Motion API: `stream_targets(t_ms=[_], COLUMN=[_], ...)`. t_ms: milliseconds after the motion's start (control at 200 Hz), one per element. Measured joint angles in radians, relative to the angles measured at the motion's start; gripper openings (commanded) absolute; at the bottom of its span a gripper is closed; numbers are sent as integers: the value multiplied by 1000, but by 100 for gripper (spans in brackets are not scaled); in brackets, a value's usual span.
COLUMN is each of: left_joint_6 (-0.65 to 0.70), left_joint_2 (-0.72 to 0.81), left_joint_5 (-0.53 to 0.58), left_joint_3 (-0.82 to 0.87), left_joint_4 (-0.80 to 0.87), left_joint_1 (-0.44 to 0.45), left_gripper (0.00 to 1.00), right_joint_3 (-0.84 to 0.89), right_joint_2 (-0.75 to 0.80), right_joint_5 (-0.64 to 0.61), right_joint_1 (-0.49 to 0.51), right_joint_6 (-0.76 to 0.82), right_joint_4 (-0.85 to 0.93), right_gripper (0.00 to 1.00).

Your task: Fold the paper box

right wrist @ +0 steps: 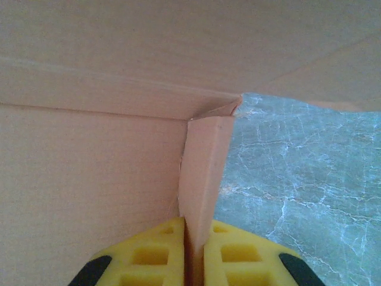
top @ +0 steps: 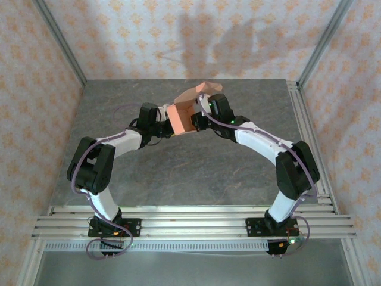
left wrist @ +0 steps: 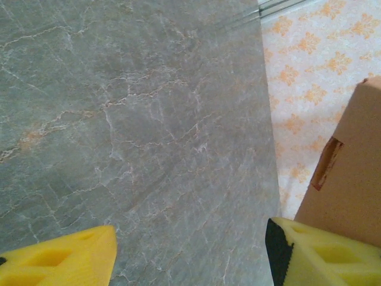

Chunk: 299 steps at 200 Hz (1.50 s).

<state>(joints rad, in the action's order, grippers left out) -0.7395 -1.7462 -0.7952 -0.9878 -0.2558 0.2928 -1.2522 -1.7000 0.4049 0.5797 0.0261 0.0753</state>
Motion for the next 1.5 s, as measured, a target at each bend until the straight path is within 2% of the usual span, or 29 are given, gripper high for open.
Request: stream_targets(t_ms=[155, 320, 501, 756, 1046, 1321, 1497], left_joint_6=[33, 52, 52, 61, 136, 192, 212], left_joint_2=[0, 1, 1, 39, 246, 261, 265], left_joint_5=[18, 18, 19, 123, 245, 289, 296], left_joint_3=[0, 13, 72, 165, 177, 177, 177], left_joint_4=[41, 32, 20, 32, 153, 246, 270], left_joint_1=[0, -8, -66, -130, -129, -129, -129], left_gripper=[76, 78, 79, 80, 82, 83, 83], right_joint_3=[33, 108, 159, 195, 192, 116, 65], right_joint_2=[26, 97, 146, 152, 2, -126, -183], right_joint_5=[-4, 4, -26, -180, -426, -579, -622], right_joint_1=[-3, -31, -60, -70, -19, 25, 28], right_joint_6=[-5, -17, -20, -37, -138, -263, -300], right_joint_4=[-13, -28, -29, -4, 98, 246, 296], right_gripper=[6, 7, 7, 7, 7, 8, 15])
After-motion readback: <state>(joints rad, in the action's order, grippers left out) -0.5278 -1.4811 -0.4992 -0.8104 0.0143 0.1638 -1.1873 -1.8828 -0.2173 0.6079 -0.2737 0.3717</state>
